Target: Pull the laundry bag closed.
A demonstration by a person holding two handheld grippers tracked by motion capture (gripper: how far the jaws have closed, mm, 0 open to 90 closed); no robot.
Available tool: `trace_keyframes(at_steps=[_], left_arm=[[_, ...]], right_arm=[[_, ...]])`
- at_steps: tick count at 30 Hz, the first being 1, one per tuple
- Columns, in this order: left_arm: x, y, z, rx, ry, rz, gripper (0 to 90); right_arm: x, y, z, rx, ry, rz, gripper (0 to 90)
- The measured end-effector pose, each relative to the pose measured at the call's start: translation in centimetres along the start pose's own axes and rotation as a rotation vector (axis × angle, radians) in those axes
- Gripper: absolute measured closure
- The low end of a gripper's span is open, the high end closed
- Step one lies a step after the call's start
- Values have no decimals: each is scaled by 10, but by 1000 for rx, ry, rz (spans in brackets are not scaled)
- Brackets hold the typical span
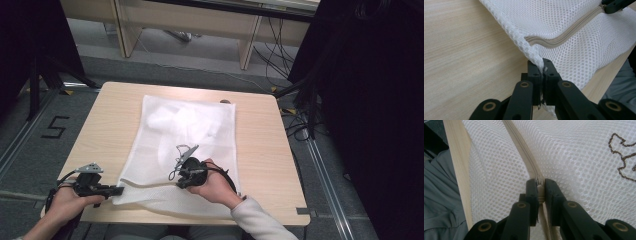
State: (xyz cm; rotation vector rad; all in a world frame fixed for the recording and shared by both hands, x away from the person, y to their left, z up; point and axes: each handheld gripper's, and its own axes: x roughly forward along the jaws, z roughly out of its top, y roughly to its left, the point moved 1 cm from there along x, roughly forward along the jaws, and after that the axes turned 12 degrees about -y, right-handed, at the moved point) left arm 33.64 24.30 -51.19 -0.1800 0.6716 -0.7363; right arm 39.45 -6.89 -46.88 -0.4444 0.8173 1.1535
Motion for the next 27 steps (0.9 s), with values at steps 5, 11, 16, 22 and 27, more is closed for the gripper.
trace_keyframes(at_steps=[5, 11, 16, 22, 27], left_arm=[[0, 0, 0, -1, 0, -2, 860], [0, 0, 0, 0, -1, 0, 860], [0, 0, 0, -2, 0, 0, 860], [0, 0, 0, -2, 1, 2, 860], [0, 0, 0, -5, -2, -1, 860]], right_arm=[[-2, 1, 0, 3, 4, -4, 823], [-3, 0, 0, -4, -2, -6, 823], [-4, 0, 0, -4, 3, -8, 823], [-8, -1, -2, 8, 1, -12, 823], [-10, -2, -3, 17, 1, -12, 823]])
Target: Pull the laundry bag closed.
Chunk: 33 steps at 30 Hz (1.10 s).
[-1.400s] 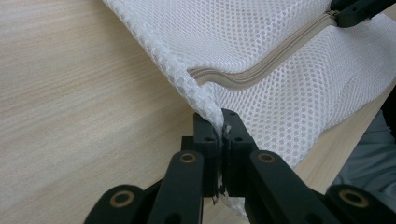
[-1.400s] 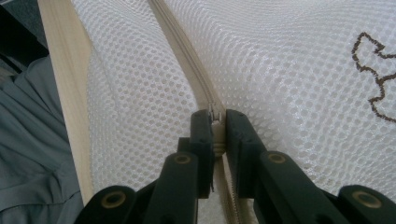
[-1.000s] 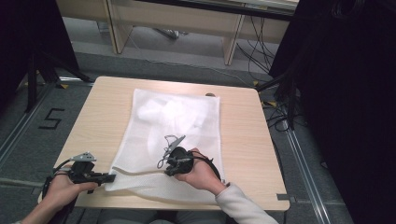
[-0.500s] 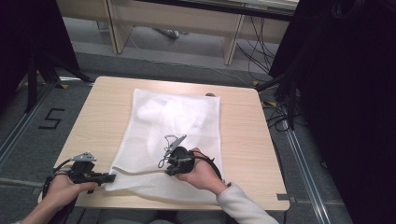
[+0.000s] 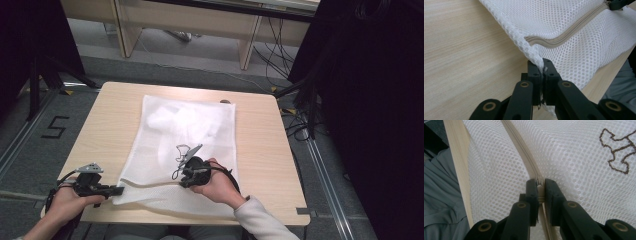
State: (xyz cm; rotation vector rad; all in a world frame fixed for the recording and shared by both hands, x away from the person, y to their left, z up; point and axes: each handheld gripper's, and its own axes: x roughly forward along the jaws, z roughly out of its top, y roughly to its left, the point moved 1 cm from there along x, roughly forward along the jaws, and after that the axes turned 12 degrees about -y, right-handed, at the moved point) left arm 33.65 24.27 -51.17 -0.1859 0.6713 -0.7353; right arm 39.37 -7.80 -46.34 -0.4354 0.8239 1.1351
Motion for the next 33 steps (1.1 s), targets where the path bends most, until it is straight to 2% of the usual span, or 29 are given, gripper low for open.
trace_keyframes(at_steps=[14, 33], left_arm=[[0, 0, 0, 1, 0, -3, 860], [0, 0, 0, -1, 0, -2, 860]], right_arm=[[-3, -3, -3, -6, -5, -4, 823], [-13, -7, -13, 20, 3, -9, 823]])
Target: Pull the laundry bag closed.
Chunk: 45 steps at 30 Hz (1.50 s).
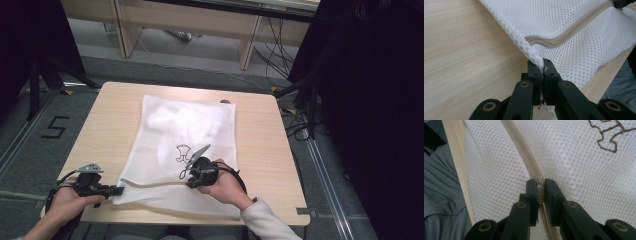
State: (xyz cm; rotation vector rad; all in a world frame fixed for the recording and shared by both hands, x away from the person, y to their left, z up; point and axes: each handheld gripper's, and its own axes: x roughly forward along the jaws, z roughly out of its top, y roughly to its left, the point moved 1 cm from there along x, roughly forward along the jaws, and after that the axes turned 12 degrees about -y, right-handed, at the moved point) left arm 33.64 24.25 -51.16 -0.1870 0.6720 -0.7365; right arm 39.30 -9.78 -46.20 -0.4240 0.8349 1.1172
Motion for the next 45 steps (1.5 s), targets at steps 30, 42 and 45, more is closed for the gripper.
trace_keyframes(at_steps=[30, 42, 45], left_arm=[[0, 0, 1, 8, 28, -6, 860], [0, 0, 1, 7, 22, 5, 860], [1, 0, 0, 7, 9, 1, 860]], right_arm=[[-15, -5, -16, 28, 7, -25, 823], [-21, -8, -23, 40, 14, -37, 823], [-23, -9, -24, 31, 8, -43, 823]])
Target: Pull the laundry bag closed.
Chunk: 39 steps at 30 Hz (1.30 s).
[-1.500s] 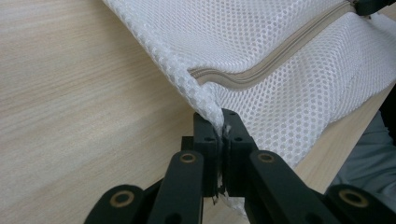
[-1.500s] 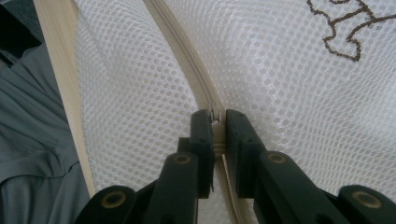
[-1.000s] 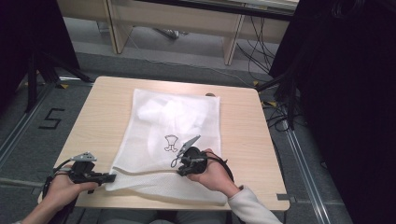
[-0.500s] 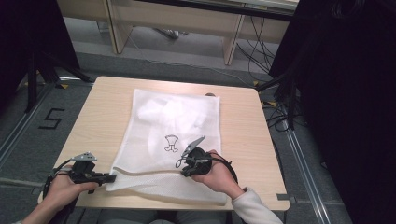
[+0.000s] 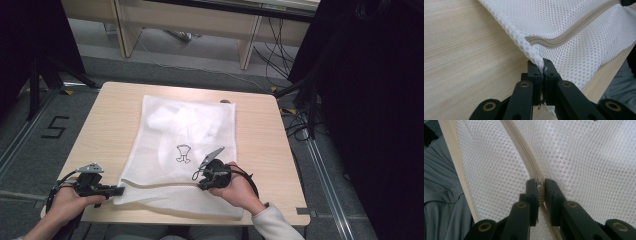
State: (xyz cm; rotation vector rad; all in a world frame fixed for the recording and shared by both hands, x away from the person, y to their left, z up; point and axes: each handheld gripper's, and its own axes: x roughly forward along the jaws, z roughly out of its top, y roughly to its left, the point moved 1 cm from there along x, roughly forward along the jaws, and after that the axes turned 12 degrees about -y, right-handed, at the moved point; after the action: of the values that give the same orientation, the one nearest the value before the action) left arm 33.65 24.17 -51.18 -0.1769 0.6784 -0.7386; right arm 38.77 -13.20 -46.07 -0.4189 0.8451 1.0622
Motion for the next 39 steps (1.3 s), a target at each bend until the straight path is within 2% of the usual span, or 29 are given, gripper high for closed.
trace_keyframes(at_steps=[2, 8, 9, 11, 13, 15, 16, 18, 24, 39], left_arm=[[-1, 1, 1, 0, 21, -7, 860], [-1, 0, 1, 1, 22, -4, 860], [0, 0, 0, -1, -2, 0, 860], [-1, 1, 1, -2, 22, -7, 860], [0, 0, 0, -2, 9, 4, 860], [-1, 0, 1, 3, 21, 0, 860], [0, 0, 0, -1, 7, 4, 860], [-1, 1, 1, 1, 22, -4, 860], [-1, 1, 1, -1, 22, -4, 860], [-1, 0, 0, -2, 15, 5, 860]], right_arm=[[-1, 0, -1, 8, -4, 8, 823], [-5, -4, -7, 19, 2, -6, 823], [-5, -4, -7, 19, 2, -6, 823], [-6, -4, -8, 20, -4, -8, 823], [-7, -4, -10, 21, -1, -11, 823], [-8, -4, -10, 28, 2, -5, 823], [-8, -4, -11, 21, 7, -14, 823], [-9, -5, -13, 34, 7, -21, 823], [-10, -6, -16, 50, 7, -18, 823], [-12, -8, -19, 44, 11, -16, 823]])
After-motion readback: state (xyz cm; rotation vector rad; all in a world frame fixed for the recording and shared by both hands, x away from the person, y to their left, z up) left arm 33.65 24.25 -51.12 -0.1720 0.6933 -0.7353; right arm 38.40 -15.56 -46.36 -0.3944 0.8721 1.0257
